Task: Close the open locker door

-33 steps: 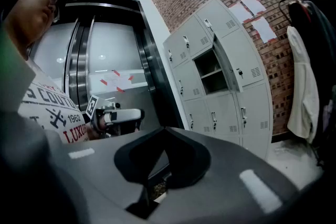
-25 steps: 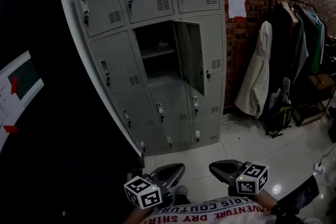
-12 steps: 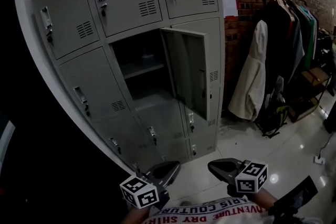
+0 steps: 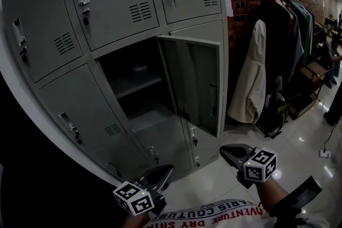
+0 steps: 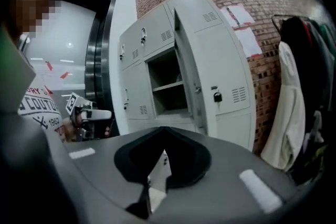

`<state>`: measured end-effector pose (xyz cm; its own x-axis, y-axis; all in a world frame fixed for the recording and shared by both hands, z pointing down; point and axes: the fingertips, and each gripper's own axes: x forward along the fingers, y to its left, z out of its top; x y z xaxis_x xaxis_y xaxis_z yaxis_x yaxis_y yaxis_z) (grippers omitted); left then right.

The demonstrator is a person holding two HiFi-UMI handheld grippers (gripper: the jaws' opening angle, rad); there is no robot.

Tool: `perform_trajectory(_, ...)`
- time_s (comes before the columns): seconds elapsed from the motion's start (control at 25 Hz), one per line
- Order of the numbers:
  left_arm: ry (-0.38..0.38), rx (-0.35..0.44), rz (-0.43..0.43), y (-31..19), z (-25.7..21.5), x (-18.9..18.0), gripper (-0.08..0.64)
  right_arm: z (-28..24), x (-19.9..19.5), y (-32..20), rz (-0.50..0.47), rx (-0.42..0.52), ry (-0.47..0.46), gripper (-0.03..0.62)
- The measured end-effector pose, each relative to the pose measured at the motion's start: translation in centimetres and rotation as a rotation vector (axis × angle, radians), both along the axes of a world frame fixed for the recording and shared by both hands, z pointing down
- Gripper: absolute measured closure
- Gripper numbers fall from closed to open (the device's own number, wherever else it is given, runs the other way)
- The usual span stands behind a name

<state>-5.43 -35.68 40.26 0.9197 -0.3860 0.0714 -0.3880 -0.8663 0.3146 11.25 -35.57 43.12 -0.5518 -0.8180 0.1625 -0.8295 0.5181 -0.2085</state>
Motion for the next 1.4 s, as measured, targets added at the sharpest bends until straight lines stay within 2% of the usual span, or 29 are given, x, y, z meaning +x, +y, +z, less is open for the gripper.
perform_trajectory(0.24, 0.008, 0.015, 0.017, -3.5, -0.7, -1.0, 0.555, -5.2, 6.8, -6.3, 0.237, 0.145, 0.176, 0.595)
perform_trajectory(0.36, -0.002, 0.014, 0.026, -4.1, -0.7, -1.3, 0.555, -7.7, 8.3, -8.8, 0.294, 0.179, 0.127, 0.595)
perform_trajectory(0.56, -0.001, 0.000, 0.021, -4.9, -0.1, -2.5, 0.555, -10.2, 9.1, -11.6, 0.344, 0.225, 0.144, 0.595)
perform_trajectory(0.92, 0.018, -0.007, 0.010, -6.4, -0.1, -3.8, 0.555, -11.1, 5.3, -11.6, 0.277, 0.254, 0.202, 0.598)
perform_trajectory(1.12, 0.031, 0.000, 0.024, -6.7, -0.2, -4.1, 0.555, -11.6, 0.5, -10.4, 0.185, 0.296, 0.218, 0.600)
perform_trajectory(1.4, 0.023, -0.009, 0.025, -7.0, -0.1, -4.9, 0.555, -12.2, -7.7, -10.5, 0.000, 0.353, 0.249, 0.598)
